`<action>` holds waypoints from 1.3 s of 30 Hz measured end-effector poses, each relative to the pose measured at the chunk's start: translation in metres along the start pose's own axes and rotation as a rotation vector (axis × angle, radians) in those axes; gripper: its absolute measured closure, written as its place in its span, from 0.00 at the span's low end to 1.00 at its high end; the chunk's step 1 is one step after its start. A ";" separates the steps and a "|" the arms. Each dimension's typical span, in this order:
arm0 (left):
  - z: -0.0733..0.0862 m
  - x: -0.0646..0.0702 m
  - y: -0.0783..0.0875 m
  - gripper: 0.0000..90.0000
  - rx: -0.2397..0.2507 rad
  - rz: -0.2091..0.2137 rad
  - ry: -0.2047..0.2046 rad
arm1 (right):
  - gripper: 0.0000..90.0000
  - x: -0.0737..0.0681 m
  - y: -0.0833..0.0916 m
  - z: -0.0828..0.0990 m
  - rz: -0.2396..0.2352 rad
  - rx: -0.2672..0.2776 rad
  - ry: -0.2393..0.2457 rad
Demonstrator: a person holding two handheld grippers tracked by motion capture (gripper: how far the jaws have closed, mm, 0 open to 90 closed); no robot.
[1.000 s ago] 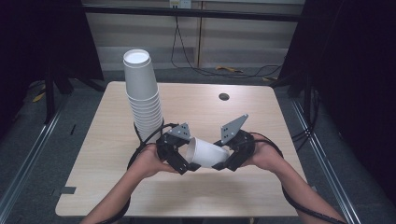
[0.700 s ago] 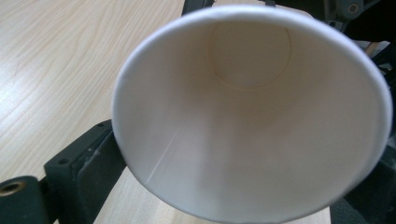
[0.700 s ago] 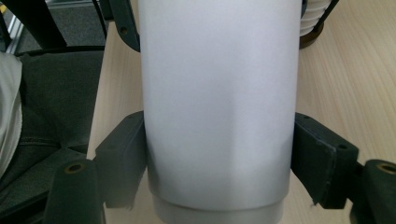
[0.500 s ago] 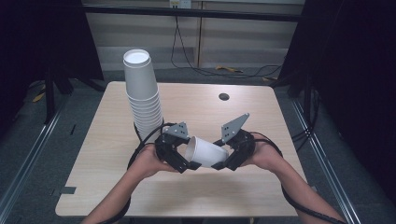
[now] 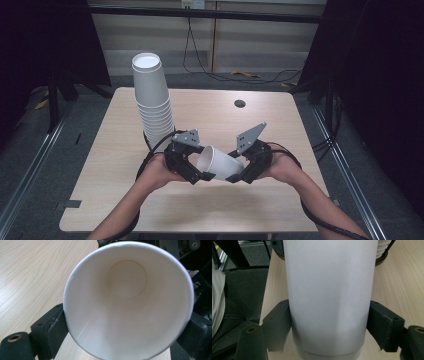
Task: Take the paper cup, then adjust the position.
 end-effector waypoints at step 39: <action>-0.002 -0.003 0.006 0.13 -0.303 -0.112 -0.046 | 0.15 0.017 0.010 0.062 0.239 0.135 -0.141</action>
Point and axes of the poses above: each handheld gripper's, and its own axes: y roughly backward along the jaws, z roughly out of its underside, x roughly to its right, the point moved 1 cm from there along -y, roughly forward along the jaws, and after that the axes turned 15 degrees about x, right-handed, at the moved point
